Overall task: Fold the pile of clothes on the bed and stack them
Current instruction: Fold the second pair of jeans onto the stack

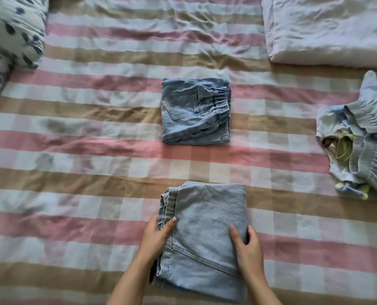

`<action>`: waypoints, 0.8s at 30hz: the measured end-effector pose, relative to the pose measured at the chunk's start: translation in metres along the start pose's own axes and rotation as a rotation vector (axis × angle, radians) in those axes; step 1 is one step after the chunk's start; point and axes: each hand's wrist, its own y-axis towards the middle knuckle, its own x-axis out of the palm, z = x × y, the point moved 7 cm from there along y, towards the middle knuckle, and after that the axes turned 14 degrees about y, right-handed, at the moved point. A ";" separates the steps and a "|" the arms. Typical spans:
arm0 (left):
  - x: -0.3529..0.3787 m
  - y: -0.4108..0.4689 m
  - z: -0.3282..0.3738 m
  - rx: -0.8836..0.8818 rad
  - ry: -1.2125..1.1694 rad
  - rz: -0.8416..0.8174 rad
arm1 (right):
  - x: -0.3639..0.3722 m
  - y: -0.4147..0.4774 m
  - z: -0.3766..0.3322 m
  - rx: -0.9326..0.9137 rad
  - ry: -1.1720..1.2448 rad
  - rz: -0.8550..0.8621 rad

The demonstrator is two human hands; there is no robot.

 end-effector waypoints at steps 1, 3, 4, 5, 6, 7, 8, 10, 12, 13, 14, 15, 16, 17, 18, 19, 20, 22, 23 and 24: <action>-0.004 0.001 0.008 0.013 -0.003 0.003 | 0.002 0.003 -0.011 -0.021 0.022 -0.010; -0.017 0.008 0.027 0.049 -0.026 0.036 | 0.008 0.012 -0.040 -0.089 0.048 -0.038; -0.025 0.014 0.040 0.070 -0.046 0.057 | 0.013 0.019 -0.058 -0.125 0.045 -0.051; -0.033 0.022 0.055 0.096 -0.067 0.070 | 0.019 0.028 -0.078 -0.158 0.042 -0.062; -0.041 0.031 0.072 0.121 -0.091 0.071 | 0.025 0.038 -0.098 -0.189 0.047 -0.075; -0.048 0.039 0.088 0.137 -0.115 0.062 | 0.033 0.047 -0.117 -0.216 0.054 -0.090; -0.056 0.049 0.107 0.150 -0.136 0.053 | 0.042 0.058 -0.140 -0.247 0.057 -0.105; -0.073 0.070 0.146 0.171 -0.165 0.048 | 0.060 0.081 -0.181 -0.300 0.054 -0.126; -0.089 0.096 0.185 0.204 -0.150 0.058 | 0.079 0.106 -0.219 -0.348 0.068 -0.136; -0.095 0.113 0.203 0.222 -0.150 0.067 | 0.089 0.122 -0.235 -0.373 0.068 -0.135; -0.099 0.130 0.218 0.236 -0.149 0.077 | 0.097 0.138 -0.249 -0.398 0.061 -0.129; -0.102 0.148 0.230 0.243 -0.142 0.087 | 0.106 0.156 -0.260 -0.420 0.053 -0.121; -0.104 0.166 0.241 0.251 -0.132 0.102 | 0.114 0.173 -0.270 -0.438 0.046 -0.110; -0.103 0.183 0.248 0.258 -0.136 0.109 | 0.121 0.189 -0.276 -0.450 0.034 -0.100; -0.102 0.199 0.254 0.261 -0.142 0.115 | 0.128 0.206 -0.279 -0.454 0.019 -0.091; -0.099 0.214 0.257 0.258 -0.153 0.112 | 0.133 0.221 -0.278 -0.451 -0.005 -0.085; -0.095 0.226 0.257 0.238 -0.159 0.098 | 0.138 0.235 -0.275 -0.437 -0.029 -0.080; -0.085 0.244 0.250 0.178 -0.175 0.045 | 0.143 0.255 -0.263 -0.382 -0.077 -0.079; -0.080 0.250 0.244 0.153 -0.145 0.032 | 0.144 0.262 -0.256 -0.350 -0.107 -0.079; -0.079 0.254 0.239 0.139 -0.037 0.061 | 0.145 0.267 -0.252 -0.328 -0.151 -0.068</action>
